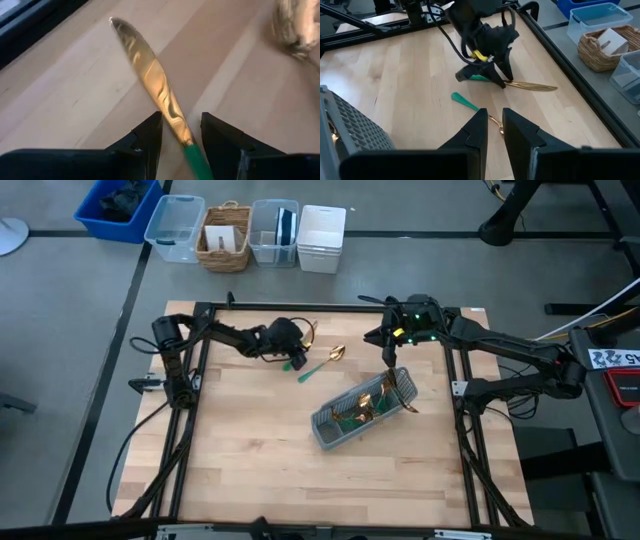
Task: Sort silverware
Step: Put the knife into the gray silverware organizer
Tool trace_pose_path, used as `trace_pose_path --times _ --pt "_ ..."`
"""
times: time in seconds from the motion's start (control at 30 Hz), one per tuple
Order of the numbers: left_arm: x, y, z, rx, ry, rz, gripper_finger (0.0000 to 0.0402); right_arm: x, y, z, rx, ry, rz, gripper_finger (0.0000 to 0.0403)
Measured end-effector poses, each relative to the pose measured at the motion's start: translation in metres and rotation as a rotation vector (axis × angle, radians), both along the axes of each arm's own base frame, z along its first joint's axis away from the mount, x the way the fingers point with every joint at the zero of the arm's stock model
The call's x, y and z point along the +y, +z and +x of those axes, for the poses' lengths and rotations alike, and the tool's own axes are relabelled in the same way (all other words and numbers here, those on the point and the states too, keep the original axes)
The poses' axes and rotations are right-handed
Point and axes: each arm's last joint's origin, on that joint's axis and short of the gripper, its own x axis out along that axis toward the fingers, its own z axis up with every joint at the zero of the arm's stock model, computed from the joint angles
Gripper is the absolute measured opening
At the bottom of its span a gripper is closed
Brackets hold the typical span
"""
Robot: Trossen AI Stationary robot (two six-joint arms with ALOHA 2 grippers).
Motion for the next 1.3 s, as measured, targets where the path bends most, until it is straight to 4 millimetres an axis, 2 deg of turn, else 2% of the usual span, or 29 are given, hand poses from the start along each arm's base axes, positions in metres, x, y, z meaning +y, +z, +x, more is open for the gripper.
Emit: trace_pose_path --times 0.2,0.6,0.93,1.3 --pt "0.004 0.003 0.005 0.100 0.038 -0.020 0.0119 0.000 0.000 0.000 0.000 -0.001 -0.001 0.0062" --pt "0.004 0.011 0.005 0.261 0.053 -0.167 0.0045 0.000 0.000 0.000 0.001 -0.001 -0.001 0.0062" --pt "0.004 0.016 0.008 0.289 0.002 -0.216 0.0038 0.000 0.000 0.000 0.001 -0.002 -0.001 0.0062" --pt "0.008 0.032 0.015 0.367 -0.058 -0.249 0.0037 0.000 -0.001 -0.001 0.016 -0.002 0.006 0.0062"
